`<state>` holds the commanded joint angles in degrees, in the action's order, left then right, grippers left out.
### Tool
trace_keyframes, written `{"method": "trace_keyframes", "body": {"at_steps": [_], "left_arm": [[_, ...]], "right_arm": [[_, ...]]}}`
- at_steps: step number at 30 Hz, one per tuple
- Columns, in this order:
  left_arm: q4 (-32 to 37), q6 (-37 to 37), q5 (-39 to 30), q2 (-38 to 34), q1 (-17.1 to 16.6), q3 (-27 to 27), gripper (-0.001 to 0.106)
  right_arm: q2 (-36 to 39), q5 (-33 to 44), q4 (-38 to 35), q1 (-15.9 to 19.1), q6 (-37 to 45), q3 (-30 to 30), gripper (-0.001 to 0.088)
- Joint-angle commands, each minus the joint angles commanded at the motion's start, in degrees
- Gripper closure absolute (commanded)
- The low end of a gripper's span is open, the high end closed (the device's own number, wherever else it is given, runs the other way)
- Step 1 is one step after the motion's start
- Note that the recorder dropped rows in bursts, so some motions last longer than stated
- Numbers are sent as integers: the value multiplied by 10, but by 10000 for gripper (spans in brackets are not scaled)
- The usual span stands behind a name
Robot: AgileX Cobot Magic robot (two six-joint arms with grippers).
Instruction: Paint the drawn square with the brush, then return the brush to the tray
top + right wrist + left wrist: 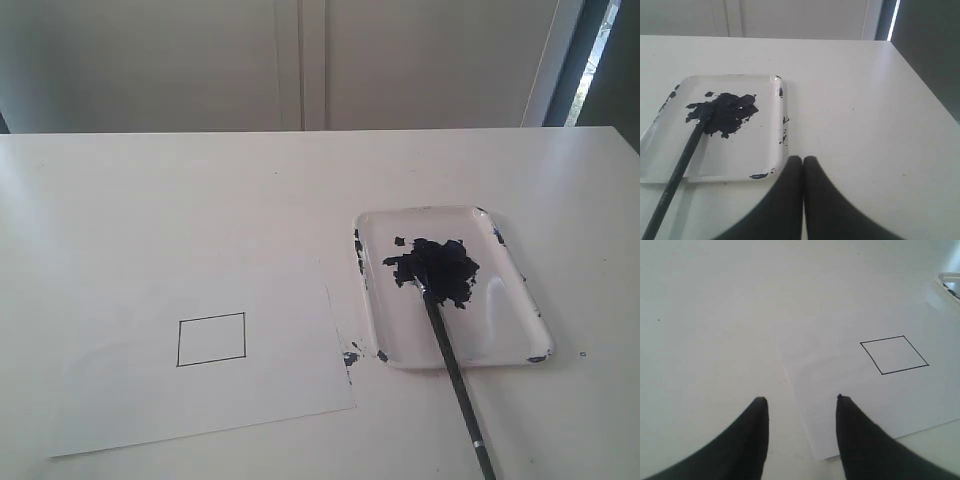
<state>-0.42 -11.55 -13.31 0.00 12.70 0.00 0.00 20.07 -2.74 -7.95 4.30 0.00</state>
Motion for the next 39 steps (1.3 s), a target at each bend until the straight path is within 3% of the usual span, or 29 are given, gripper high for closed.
{"method": "trace_keyframes", "body": {"at_steps": [17, 20, 28, 32, 39], "left_arm": [[0, 0, 0, 0, 0, 0, 575], [0, 0, 0, 0, 0, 0, 575], [0, 0, 0, 0, 0, 0, 575], [0, 0, 0, 0, 0, 0, 575], [0, 0, 0, 0, 0, 0, 575]], "right_arm": [[0, 10, 0, 0, 0, -8, 868], [33, 26, 0, 0, 0, -65, 868], [297, 26, 0, 0, 0, -266, 868], [343, 26, 0, 0, 0, -317, 868], [373, -3, -7, 0, -10, -355, 868]]}}
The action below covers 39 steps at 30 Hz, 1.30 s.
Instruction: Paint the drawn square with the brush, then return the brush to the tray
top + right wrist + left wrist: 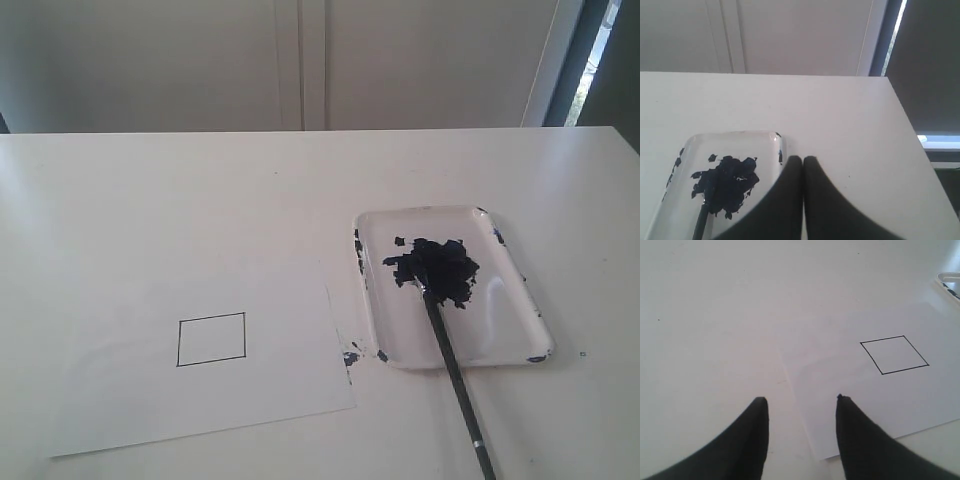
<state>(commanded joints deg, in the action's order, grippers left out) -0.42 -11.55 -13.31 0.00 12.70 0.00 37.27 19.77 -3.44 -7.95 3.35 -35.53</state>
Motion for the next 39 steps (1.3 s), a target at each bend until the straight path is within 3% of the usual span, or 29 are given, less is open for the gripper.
{"method": "trace_keyframes", "body": {"at_steps": [3, 8, 13, 18, 20, 24, 39], "left_arm": [[0, 0, 0, 0, 0, 0, 575], [0, 0, 0, 0, 0, 0, 575], [0, 0, 0, 0, 0, 0, 575], [0, 0, 0, 0, 0, 0, 575], [0, 0, 0, 0, 0, 0, 575], [0, 0, 0, 0, 0, 0, 575], [0, 0, 0, 0, 0, 0, 575]], "right_arm": [[9, 44, -1, 0, -37, -21, 868], [58, 268, 7, 0, -24, -76, 868], [112, 394, 5, 0, 25, -108, 868], [123, 385, -2, 0, -18, -118, 868], [126, 371, -29, 0, -53, -119, 868], [154, 367, -93, 0, -43, -119, 868], [261, 372, -289, -8, 211, -119, 860]]}}
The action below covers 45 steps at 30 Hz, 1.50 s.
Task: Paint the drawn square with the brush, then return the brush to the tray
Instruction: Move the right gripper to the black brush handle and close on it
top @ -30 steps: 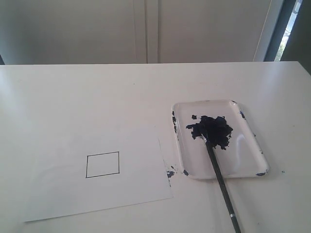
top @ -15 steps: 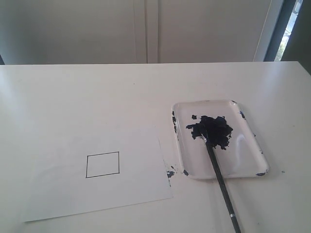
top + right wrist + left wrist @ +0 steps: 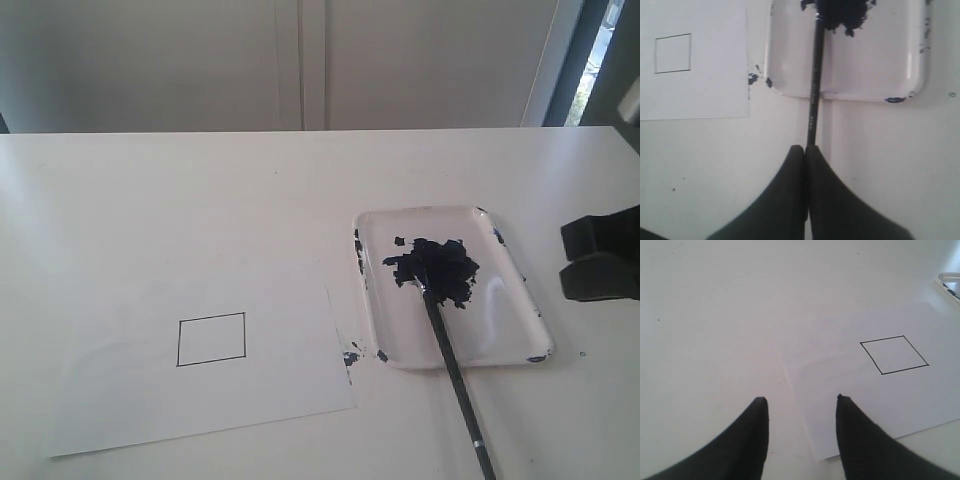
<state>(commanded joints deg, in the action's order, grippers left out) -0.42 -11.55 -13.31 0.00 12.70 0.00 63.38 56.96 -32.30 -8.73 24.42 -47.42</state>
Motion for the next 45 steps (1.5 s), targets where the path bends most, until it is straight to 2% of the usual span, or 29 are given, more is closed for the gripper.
{"method": "trace_keyframes", "body": {"at_steps": [2, 4, 8, 10, 11, 16, 27, 32, 45], "left_arm": [[0, 0, 0, 0, 0, 0, 575], [0, 0, 0, 0, 0, 0, 575], [0, 0, 0, 0, 0, 0, 575], [0, 0, 0, 0, 0, 0, 575], [0, 0, 0, 0, 0, 0, 575], [0, 0, 0, 0, 0, 0, 575], [0, 0, 0, 0, 0, 0, 575], [0, 0, 0, 0, 0, 0, 575], [0, 0, 0, 0, 0, 0, 575]], "right_arm": [[14, 0, 12, -16, 0, 0, 802], [28, -1, 25, -35, 5, 0, 704], [53, -40, 49, -77, 2, 0, 400], [64, -65, 62, -92, -19, 0, 293], [72, -75, 76, -100, -36, 0, 269], [126, -82, 165, -132, -108, 0, 269], [231, -139, 181, -202, -128, 0, 286], [262, -158, 226, -212, -183, 0, 329], [313, -162, 233, -215, -186, 1, 339]]}}
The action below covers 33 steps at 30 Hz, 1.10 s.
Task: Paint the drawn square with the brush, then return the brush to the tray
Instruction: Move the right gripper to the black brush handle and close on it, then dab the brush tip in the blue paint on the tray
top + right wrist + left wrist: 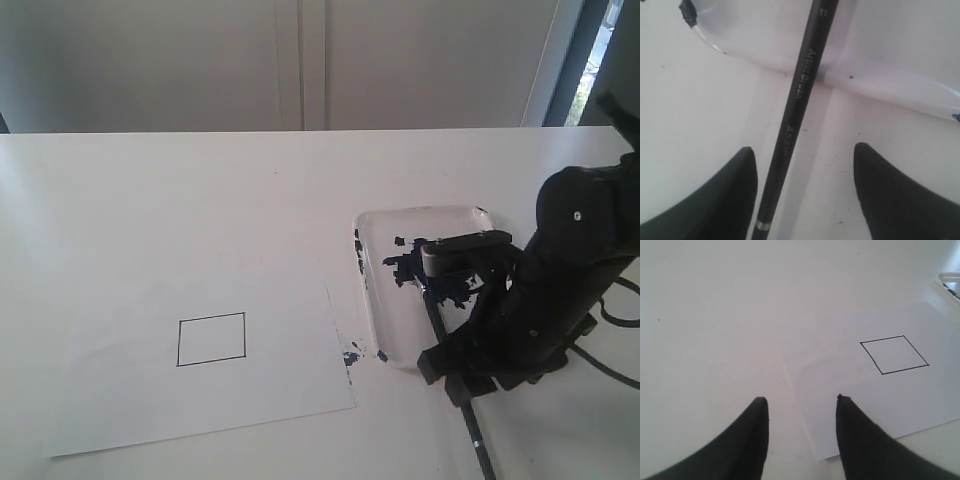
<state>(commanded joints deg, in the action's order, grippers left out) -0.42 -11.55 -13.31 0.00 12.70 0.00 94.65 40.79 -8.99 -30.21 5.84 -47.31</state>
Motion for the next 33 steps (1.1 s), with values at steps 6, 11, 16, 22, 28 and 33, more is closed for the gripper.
{"method": "trace_keyframes", "body": {"at_steps": [6, 11, 16, 22, 28, 33], "left_arm": [[0, 0, 0, 0, 0, 0, 575], [0, 0, 0, 0, 0, 0, 575], [0, 0, 0, 0, 0, 0, 575], [0, 0, 0, 0, 0, 0, 575], [0, 0, 0, 0, 0, 0, 575], [0, 0, 0, 0, 0, 0, 575]], "right_arm": [[13, -5, -10, 0, 0, 0, 406], [25, -18, -18, -18, 0, 0, 409], [39, -21, -18, -31, -1, 0, 441], [42, -23, -12, -34, -1, 0, 724], [5, 8, 43, -34, -19, -3, 868], [-65, 178, 134, -34, -97, -73, 868]]}}
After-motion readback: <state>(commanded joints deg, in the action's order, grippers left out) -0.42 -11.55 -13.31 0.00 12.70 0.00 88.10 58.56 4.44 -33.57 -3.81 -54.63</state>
